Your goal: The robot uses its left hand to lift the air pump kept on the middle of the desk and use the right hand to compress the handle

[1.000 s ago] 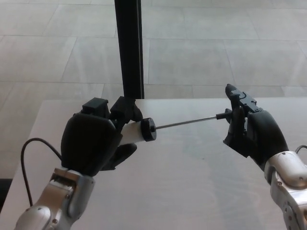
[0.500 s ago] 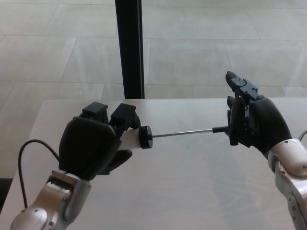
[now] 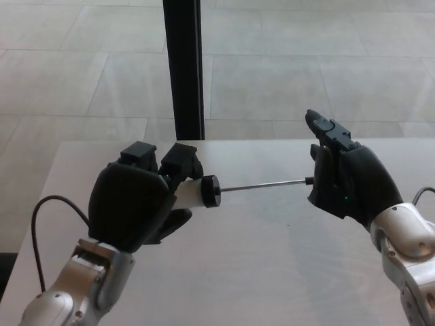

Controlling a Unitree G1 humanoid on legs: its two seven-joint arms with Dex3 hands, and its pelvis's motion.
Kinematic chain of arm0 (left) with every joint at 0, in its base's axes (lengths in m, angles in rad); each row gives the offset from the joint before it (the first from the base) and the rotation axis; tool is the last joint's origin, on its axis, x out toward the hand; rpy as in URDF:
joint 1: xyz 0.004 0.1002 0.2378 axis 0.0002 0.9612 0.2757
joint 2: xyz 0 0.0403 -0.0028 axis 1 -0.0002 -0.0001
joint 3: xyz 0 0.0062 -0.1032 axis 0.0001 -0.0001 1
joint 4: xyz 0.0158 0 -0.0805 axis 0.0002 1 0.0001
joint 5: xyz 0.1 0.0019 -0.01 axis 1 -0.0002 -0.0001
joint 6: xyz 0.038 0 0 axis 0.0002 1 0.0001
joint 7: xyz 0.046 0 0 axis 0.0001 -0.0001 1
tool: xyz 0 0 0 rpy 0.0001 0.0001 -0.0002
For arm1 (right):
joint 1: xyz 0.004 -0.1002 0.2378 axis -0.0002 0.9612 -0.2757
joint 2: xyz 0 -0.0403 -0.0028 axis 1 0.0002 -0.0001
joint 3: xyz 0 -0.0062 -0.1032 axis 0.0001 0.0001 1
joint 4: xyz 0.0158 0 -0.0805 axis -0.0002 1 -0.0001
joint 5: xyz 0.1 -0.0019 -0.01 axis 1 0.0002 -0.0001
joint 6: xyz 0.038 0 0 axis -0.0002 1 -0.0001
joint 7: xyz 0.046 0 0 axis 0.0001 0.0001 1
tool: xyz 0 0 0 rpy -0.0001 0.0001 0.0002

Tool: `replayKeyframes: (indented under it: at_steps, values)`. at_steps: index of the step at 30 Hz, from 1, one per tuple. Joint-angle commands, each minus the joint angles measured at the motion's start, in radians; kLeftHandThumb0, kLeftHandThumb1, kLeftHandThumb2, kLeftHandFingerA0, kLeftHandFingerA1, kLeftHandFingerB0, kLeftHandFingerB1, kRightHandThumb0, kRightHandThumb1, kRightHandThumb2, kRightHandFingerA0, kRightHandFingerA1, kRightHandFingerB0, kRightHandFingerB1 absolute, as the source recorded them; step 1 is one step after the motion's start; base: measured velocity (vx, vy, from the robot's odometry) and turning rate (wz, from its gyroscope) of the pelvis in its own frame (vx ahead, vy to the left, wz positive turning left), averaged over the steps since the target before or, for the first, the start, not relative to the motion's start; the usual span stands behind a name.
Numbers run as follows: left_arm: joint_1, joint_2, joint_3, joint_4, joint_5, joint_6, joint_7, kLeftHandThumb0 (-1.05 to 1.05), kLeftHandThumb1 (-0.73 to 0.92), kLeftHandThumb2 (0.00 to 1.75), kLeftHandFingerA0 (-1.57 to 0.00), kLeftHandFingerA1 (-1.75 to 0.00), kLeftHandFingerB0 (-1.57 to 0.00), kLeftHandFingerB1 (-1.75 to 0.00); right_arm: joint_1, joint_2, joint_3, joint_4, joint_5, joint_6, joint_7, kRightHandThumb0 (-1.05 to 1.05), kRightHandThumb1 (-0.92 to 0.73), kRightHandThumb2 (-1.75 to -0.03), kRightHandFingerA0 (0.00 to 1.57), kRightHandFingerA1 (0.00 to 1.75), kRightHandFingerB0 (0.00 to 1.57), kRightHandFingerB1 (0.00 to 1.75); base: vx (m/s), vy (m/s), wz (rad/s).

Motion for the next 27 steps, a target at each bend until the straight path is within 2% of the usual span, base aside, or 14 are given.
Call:
replayKeyframes:
  at_steps: [1, 5, 6, 10, 11, 14, 15, 20, 21, 24, 25, 26, 27]
  values:
    - [-0.022, -0.008, 0.011, -0.009, -0.006, 0.017, 0.005, -0.12, 0.54, 0.96, -0.78, -1.75, -0.68, -1.58, 0.025, 0.017, 0.011, 0.001, -0.013, 0.005, -0.007, -1.03, -0.92, -1.32, 0.0, 0.06, 0.0, 0.0, 0.0, 0.0, 0.0]
    - [-0.025, -0.038, 0.015, -0.009, -0.008, 0.038, 0.02, -0.14, 0.54, 0.97, -0.82, -1.75, -0.72, -1.58, 0.027, 0.058, -0.013, 0.014, 0.013, 0.012, -0.023, -1.05, -0.9, -1.31, 0.0, 0.06, 0.0, 0.0, 0.0, 0.0, 0.0]
    - [-0.021, -0.05, 0.016, -0.023, -0.021, 0.044, -0.005, -0.11, 0.62, 0.83, -0.9, -1.75, -0.66, -1.51, 0.028, 0.065, -0.018, 0.019, 0.014, 0.013, -0.026, -1.05, -0.89, -1.31, 0.0, 0.04, 0.0, 0.0, 0.0, 0.0, 0.0]
    - [-0.014, -0.076, 0.017, -0.05, -0.029, 0.064, -0.045, -0.09, 0.62, 0.84, -0.88, -1.75, -0.66, -1.51, 0.023, 0.068, -0.021, 0.028, -0.003, -0.009, -0.031, -1.04, -0.92, -1.32, 0.0, 0.04, 0.0, 0.0, 0.0, 0.0, 0.0]
    - [-0.013, -0.085, 0.017, -0.057, -0.032, 0.074, -0.055, -0.15, 0.6, 0.91, -0.78, -1.75, -0.67, -1.58, 0.02, 0.068, -0.023, 0.03, -0.003, -0.011, -0.031, -1.05, -0.92, -1.33, 0.0, 0.04, 0.0, 0.0, 0.0, 0.0, 0.0]
    - [-0.019, -0.11, 0.009, -0.061, -0.017, 0.107, -0.071, -0.15, 0.58, 0.97, -0.78, -1.75, -0.66, -1.58, 0.003, 0.074, -0.031, 0.04, -0.006, -0.013, -0.045, -1.05, -0.9, -1.32, 0.0, 0.03, 0.0, 0.0, 0.0, 0.0, 0.0]
    - [-0.015, -0.127, 0.005, -0.056, -0.023, 0.11, -0.072, -0.09, 0.59, 0.92, -0.82, -1.71, -0.68, -1.49, -0.012, 0.077, -0.035, 0.044, -0.008, -0.01, -0.053, -1.05, -0.88, -1.33, 0.0, 0.02, 0.0, 0.0, 0.0, 0.0, 0.0]
    - [-0.006, -0.164, -0.009, -0.057, -0.016, 0.152, -0.095, -0.15, 0.61, 0.88, -0.88, -1.74, -0.72, -1.44, -0.027, 0.102, -0.045, 0.042, -0.008, -0.053, -0.079, -1.04, -0.89, -1.33, 0.0, 0.04, 0.02, 0.03, 0.0, 0.0, 0.0]
    - [-0.001, -0.169, -0.011, -0.057, -0.016, 0.155, -0.094, -0.21, 0.52, 1.02, -1.21, -1.37, -0.9, -1.15, -0.023, 0.103, -0.044, 0.04, -0.01, -0.06, -0.078, -1.04, -0.9, -1.34, 0.0, 0.04, 0.01, 0.03, 0.0, 0.0, 0.0]
    - [-0.001, -0.182, -0.018, -0.06, -0.014, 0.178, -0.114, -0.19, 0.52, 1.04, -1.19, -1.34, -0.91, -1.13, -0.025, 0.11, -0.044, 0.035, -0.004, -0.069, -0.074, -1.04, -0.87, -1.33, 0.0, 0.04, 0.01, 0.02, 0.0, 0.0, 0.0]
    - [-0.015, -0.184, -0.024, -0.051, 0.003, 0.19, -0.106, -0.17, 0.5, 1.05, -1.19, -1.31, -0.89, -1.04, -0.025, 0.114, -0.043, 0.026, 0.003, -0.061, -0.069, -1.03, -0.87, -1.32, 0.0, 0.06, 0.01, 0.03, 0.0, 0.0, 0.0]
    - [-0.021, -0.181, -0.03, -0.049, 0.017, 0.199, -0.105, -0.18, 0.55, 0.94, -0.92, -1.49, -0.85, -0.92, -0.024, 0.118, -0.042, 0.019, 0.0, -0.055, -0.074, -1.03, -0.87, -1.32, 0.0, 0.07, 0.02, 0.03, 0.0, 0.0, 0.0]
    - [-0.02, -0.181, -0.037, -0.05, 0.022, 0.204, -0.104, -0.18, 0.55, 0.94, -0.92, -1.49, -0.85, -0.92, -0.016, 0.119, -0.041, 0.012, -0.002, -0.054, -0.076, -1.03, -0.87, -1.32, 0.0, 0.07, 0.02, 0.03, 0.0, 0.0, 0.0]
